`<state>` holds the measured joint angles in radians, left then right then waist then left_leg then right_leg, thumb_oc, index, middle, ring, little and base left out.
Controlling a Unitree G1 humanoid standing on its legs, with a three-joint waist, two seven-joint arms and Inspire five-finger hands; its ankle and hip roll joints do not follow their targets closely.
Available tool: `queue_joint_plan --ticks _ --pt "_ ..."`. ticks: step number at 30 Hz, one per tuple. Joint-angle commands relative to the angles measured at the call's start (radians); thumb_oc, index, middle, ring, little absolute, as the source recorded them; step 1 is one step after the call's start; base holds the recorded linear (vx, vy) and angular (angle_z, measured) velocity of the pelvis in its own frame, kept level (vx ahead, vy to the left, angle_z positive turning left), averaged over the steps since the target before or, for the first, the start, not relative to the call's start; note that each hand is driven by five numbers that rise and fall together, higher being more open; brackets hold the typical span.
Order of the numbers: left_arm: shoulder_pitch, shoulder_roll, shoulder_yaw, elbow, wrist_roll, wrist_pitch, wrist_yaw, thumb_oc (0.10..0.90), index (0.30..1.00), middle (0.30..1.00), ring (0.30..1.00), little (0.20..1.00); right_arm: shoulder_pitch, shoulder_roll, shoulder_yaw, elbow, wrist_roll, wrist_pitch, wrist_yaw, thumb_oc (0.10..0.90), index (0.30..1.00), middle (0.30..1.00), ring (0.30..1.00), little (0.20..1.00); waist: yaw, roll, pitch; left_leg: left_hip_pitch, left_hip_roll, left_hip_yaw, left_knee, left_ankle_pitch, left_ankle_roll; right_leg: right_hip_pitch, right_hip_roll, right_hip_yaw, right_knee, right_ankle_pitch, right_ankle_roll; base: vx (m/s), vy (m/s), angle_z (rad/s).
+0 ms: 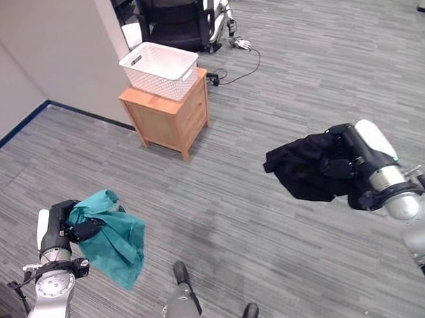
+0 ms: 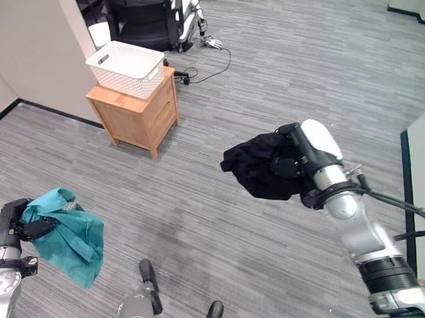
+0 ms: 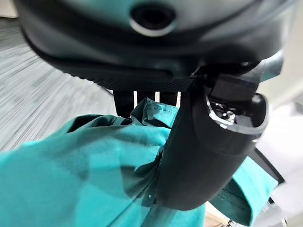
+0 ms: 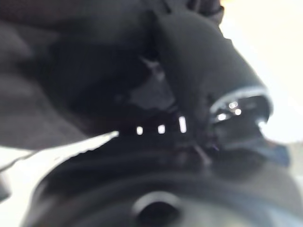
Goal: Pick up bed clothes into laundry basket.
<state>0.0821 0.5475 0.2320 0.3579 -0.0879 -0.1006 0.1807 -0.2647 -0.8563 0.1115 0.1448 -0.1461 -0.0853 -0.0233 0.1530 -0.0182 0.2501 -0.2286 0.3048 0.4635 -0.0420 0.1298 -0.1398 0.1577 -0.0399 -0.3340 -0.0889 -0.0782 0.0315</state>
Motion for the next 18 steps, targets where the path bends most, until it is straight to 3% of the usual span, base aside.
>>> queue_joint_plan --ticks 1,2,3,4,5,6,8,10,11,12,13,14,15,17,18 --pt "-0.003 0.133 0.055 -0.171 -0.024 -0.097 0.018 0.4 0.3 0.3 0.3 0.3 -0.08 -0.036 -0.069 -0.128 0.001 -0.074 -0.047 0.4 0.3 0.3 0.3 0.3 -0.019 -0.036 -0.145 0.004 -0.028 0.001 0.034 0.085 0.009 0.202 -0.117 -0.053 0.018 -0.076 0.124 0.41 0.228 0.12" --pt "-0.029 0.141 0.027 -0.165 -0.017 -0.094 0.012 0.4 0.3 0.3 0.3 0.3 -0.066 0.013 -0.063 -0.118 -0.026 -0.069 -0.055 0.4 0.3 0.3 0.3 0.3 -0.008 -0.065 -0.156 0.031 -0.087 -0.009 0.042 0.057 0.049 0.192 -0.17 -0.04 0.134 -0.024 0.148 0.51 0.314 -0.04" --pt "-0.068 0.145 -0.01 -0.13 -0.01 -0.083 0.014 0.4 0.3 0.3 0.3 0.3 -0.066 0.048 -0.055 -0.09 -0.049 -0.061 -0.071 0.4 0.3 0.3 0.3 0.3 -0.025 -0.084 -0.154 0.087 -0.144 -0.002 0.029 0.015 0.09 0.149 -0.229 -0.016 0.302 0.113 0.183 0.64 0.422 -0.09" --pt "-0.084 0.151 -0.031 -0.115 -0.008 -0.077 0.014 0.4 0.3 0.3 0.3 0.3 -0.072 0.059 -0.048 -0.075 -0.061 -0.054 -0.079 0.4 0.3 0.3 0.3 0.3 -0.044 -0.084 -0.146 0.123 -0.167 -0.005 0.011 -0.002 0.111 0.107 -0.256 0.007 0.404 0.203 0.197 0.35 0.295 -0.01" --pt "-0.088 0.152 -0.032 -0.112 -0.008 -0.078 0.015 0.4 0.3 0.3 0.3 0.3 -0.075 0.06 -0.046 -0.073 -0.062 -0.054 -0.08 0.4 0.3 0.3 0.3 0.3 -0.04 -0.088 -0.144 0.127 -0.175 0.002 0.004 -0.002 0.116 0.099 -0.266 0.017 0.416 0.201 0.203 0.4 0.267 0.64" --pt "-0.11 0.155 -0.05 -0.103 0.004 -0.066 0.02 0.4 0.3 0.3 0.3 0.3 -0.08 0.098 -0.045 -0.071 -0.074 -0.045 -0.087 0.4 0.3 0.3 0.3 0.3 -0.077 -0.073 -0.14 0.183 -0.185 -0.006 -0.019 -0.043 0.137 0.012 -0.29 0.048 0.539 0.261 0.207 0.42 0.218 0.82" --pt "-0.133 0.154 -0.066 -0.096 0.006 -0.067 0.021 0.4 0.3 0.3 0.3 0.3 -0.081 0.108 -0.042 -0.069 -0.082 -0.045 -0.09 0.4 0.3 0.3 0.3 0.3 -0.119 -0.052 -0.128 0.225 -0.179 -0.036 -0.035 -0.07 0.131 -0.108 -0.269 0.064 0.568 0.189 0.175 0.49 0.166 0.5" --pt "-0.151 0.152 -0.081 -0.101 0.004 -0.07 0.013 0.4 0.3 0.3 0.3 0.3 -0.076 0.108 -0.042 -0.074 -0.083 -0.041 -0.089 0.4 0.3 0.3 0.3 0.3 -0.156 -0.046 -0.116 0.261 -0.181 -0.059 -0.039 -0.091 0.118 -0.172 -0.237 0.056 0.484 0.119 0.153 0.32 0.01 0.44" --pt "-0.151 0.152 -0.081 -0.101 0.004 -0.07 0.013 0.4 0.3 0.3 0.3 0.3 -0.075 0.108 -0.043 -0.074 -0.083 -0.041 -0.088 0.4 0.3 0.3 0.3 0.3 -0.16 -0.044 -0.115 0.261 -0.179 -0.064 -0.038 -0.092 0.116 -0.166 -0.235 0.049 0.48 0.117 0.152 0.37 -0.06 0.57" --pt "-0.165 0.147 -0.101 -0.101 0.001 -0.072 0.007 0.4 0.3 0.3 0.3 0.3 -0.07 0.112 -0.043 -0.071 -0.075 -0.041 -0.092 0.4 0.3 0.3 0.3 0.3 -0.189 -0.05 -0.11 0.301 -0.182 -0.084 -0.042 -0.118 0.103 -0.21 -0.195 0.048 0.351 0.066 0.125 0.27 -0.046 0.72" --pt "-0.166 0.148 -0.102 -0.1 0.001 -0.072 0.007 0.4 0.3 0.3 0.3 0.3 -0.069 0.112 -0.043 -0.071 -0.075 -0.042 -0.092 0.4 0.3 0.3 0.3 0.3 -0.191 -0.047 -0.109 0.302 -0.179 -0.088 -0.041 -0.12 0.101 -0.202 -0.191 0.043 0.343 0.068 0.124 0.45 -0.079 0.75" --pt "-0.169 0.142 -0.113 -0.103 0.0 -0.074 0.002 0.4 0.3 0.3 0.3 0.3 -0.055 0.113 -0.053 -0.074 -0.069 -0.043 -0.094 0.4 0.3 0.3 0.3 0.3 -0.215 -0.055 -0.107 0.333 -0.187 -0.11 -0.045 -0.144 0.093 -0.221 -0.156 0.063 0.236 0.081 0.123 0.54 -0.124 0.79" --pt "-0.195 0.129 -0.134 -0.094 0.007 -0.072 -0.009 0.4 0.3 0.3 0.3 0.3 -0.043 0.125 -0.064 -0.082 -0.058 -0.042 -0.096 0.4 0.3 0.3 0.3 0.3 -0.249 -0.065 -0.103 0.383 -0.184 -0.135 -0.045 -0.185 0.074 -0.284 -0.144 0.088 0.105 0.138 0.146 0.64 -0.177 0.67" --pt "-0.212 0.122 -0.139 -0.082 0.019 -0.069 -0.009 0.4 0.3 0.3 0.3 0.3 -0.044 0.133 -0.062 -0.088 -0.061 -0.041 -0.098 0.4 0.3 0.3 0.3 0.3 -0.261 -0.069 -0.103 0.401 -0.18 -0.142 -0.045 -0.192 0.064 -0.317 -0.157 0.083 0.065 0.172 0.156 0.45 -0.136 0.96" --pt "-0.234 0.099 -0.15 -0.06 0.028 -0.069 0.0 0.4 0.3 0.3 0.3 0.3 -0.05 0.148 -0.059 -0.103 -0.079 -0.04 -0.11 0.4 0.3 0.3 0.3 0.3 -0.277 -0.067 -0.108 0.458 -0.172 -0.151 -0.045 -0.226 0.053 -0.357 -0.174 0.055 0.034 0.198 0.168 0.45 -0.112 0.89"
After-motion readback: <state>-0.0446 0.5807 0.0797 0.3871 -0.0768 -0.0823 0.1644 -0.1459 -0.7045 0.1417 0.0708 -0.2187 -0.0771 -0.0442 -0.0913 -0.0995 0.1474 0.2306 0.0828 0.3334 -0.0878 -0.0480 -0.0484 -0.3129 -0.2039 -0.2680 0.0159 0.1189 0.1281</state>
